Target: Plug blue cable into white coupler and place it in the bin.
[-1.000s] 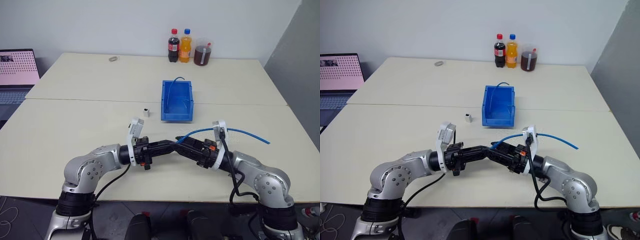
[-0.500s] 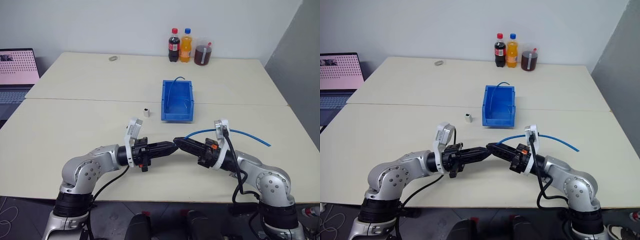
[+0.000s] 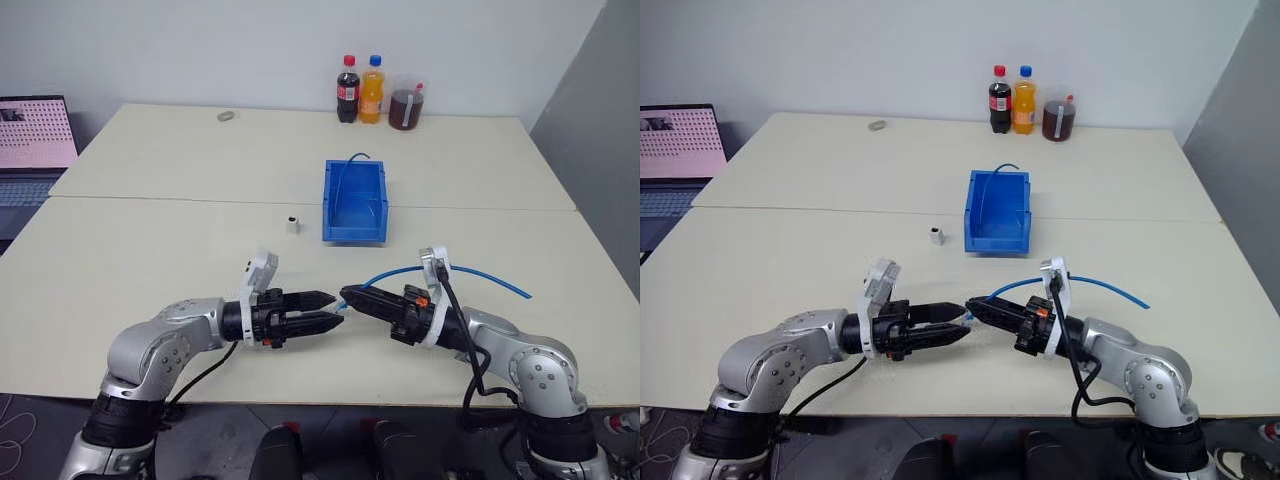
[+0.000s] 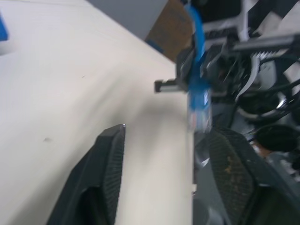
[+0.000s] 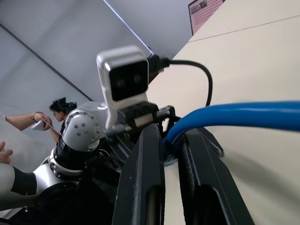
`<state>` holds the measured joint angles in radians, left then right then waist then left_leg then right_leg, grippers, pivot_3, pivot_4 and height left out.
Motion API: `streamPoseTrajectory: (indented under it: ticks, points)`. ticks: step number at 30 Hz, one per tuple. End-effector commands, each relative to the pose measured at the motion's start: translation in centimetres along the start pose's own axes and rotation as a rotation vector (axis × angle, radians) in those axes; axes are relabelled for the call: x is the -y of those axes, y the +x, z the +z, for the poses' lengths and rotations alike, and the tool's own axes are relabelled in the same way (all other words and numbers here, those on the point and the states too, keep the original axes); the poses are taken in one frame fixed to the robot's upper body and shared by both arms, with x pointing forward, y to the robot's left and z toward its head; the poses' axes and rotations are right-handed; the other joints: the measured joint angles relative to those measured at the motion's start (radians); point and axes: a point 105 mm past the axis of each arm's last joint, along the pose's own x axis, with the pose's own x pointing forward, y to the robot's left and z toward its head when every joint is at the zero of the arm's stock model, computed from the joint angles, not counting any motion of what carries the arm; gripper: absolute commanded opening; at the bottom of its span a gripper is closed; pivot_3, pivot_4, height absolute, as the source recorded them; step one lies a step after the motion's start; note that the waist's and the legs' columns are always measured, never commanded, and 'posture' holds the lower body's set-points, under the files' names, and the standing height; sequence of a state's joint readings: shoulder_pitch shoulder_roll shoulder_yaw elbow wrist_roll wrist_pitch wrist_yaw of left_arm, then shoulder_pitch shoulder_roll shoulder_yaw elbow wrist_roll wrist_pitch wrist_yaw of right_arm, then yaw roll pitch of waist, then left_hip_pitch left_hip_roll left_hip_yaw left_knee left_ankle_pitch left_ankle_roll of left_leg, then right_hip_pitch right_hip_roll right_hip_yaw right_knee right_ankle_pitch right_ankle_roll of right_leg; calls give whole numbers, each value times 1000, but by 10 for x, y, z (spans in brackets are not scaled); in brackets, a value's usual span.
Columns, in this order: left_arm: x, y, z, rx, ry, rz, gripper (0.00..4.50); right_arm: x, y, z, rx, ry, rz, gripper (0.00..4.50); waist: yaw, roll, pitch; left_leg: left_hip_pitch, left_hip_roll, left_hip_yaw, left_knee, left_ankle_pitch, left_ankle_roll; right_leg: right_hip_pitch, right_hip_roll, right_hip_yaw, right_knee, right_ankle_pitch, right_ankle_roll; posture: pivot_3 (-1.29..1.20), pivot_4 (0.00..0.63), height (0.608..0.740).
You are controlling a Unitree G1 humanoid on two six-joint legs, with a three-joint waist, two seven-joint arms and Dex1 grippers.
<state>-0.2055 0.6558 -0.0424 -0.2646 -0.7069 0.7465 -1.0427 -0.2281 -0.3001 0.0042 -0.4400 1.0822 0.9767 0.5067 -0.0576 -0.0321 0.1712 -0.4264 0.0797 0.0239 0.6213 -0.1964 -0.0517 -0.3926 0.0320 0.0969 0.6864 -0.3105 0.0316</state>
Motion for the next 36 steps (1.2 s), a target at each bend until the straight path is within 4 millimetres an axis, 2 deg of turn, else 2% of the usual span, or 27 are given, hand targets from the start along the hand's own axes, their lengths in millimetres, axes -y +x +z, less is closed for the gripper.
streamPoseTrajectory:
  ticks: [1, 5, 9, 12, 16, 20, 23, 29, 36]
  points:
    - [0, -8, -3, -23, 114, 43, 3881, -10, -1, 11, 34, -50, 34, 113, 0, 0, 0, 0, 0, 0, 0, 0, 0, 0, 0, 0, 0, 0, 0, 0, 150, 740]
    - [-21, -26, -7, 3, 144, 222, 4500, -5, -3, 13, 37, -82, 4, 110, 1, 0, 0, -2, 0, 0, -1, 0, 0, -2, 0, 0, -1, 0, 0, 0, 150, 740]
    - [-48, -44, -8, 39, 185, 447, 4500, 1, -5, 16, 32, -123, -29, 110, 2, 0, 0, -4, 0, 0, -1, 0, 0, -4, 0, 0, -1, 0, 0, 0, 150, 740]
    - [-57, -48, -8, 51, 190, 519, 4500, 5, -5, 17, 31, -140, -43, 110, 2, 0, 0, -5, 0, 0, -1, 0, 0, -5, 0, 0, -1, 0, 1, 0, 150, 740]
    - [-92, -59, 4, 28, 278, 755, 4500, 9, -2, 18, 36, -158, -57, 109, 4, 0, 0, -6, 0, 0, -1, 0, 0, -6, 0, 0, -1, 1, 1, 0, 150, 740]
    - [-114, -47, 22, 52, 300, 821, 4500, 11, 1, 20, 45, -169, -62, 109, 12, 0, 0, -6, 0, 0, 1, 0, 0, -6, 0, -1, 1, 1, 1, 0, 150, 740]
    - [-132, -30, 36, 62, 298, 857, 4500, 12, 3, 22, 49, -177, -66, 109, 25, -1, 0, -7, -1, 1, 2, 0, 0, -6, 0, 0, 1, 2, 2, 0, 150, 740]
    - [-153, 2, 46, 29, 295, 848, 4500, 13, 2, 25, 72, -172, -79, 108, 25, -1, 0, -8, -1, 1, 4, 0, 0, -7, 0, 1, 2, 2, 2, 0, 150, 740]
    - [-174, 21, 54, 24, 285, 880, 4500, 13, 4, 25, 81, -173, -87, 108, 27, -1, 0, -9, -1, 1, 5, 0, 0, -8, 1, 0, 4, 2, 3, 0, 150, 740]
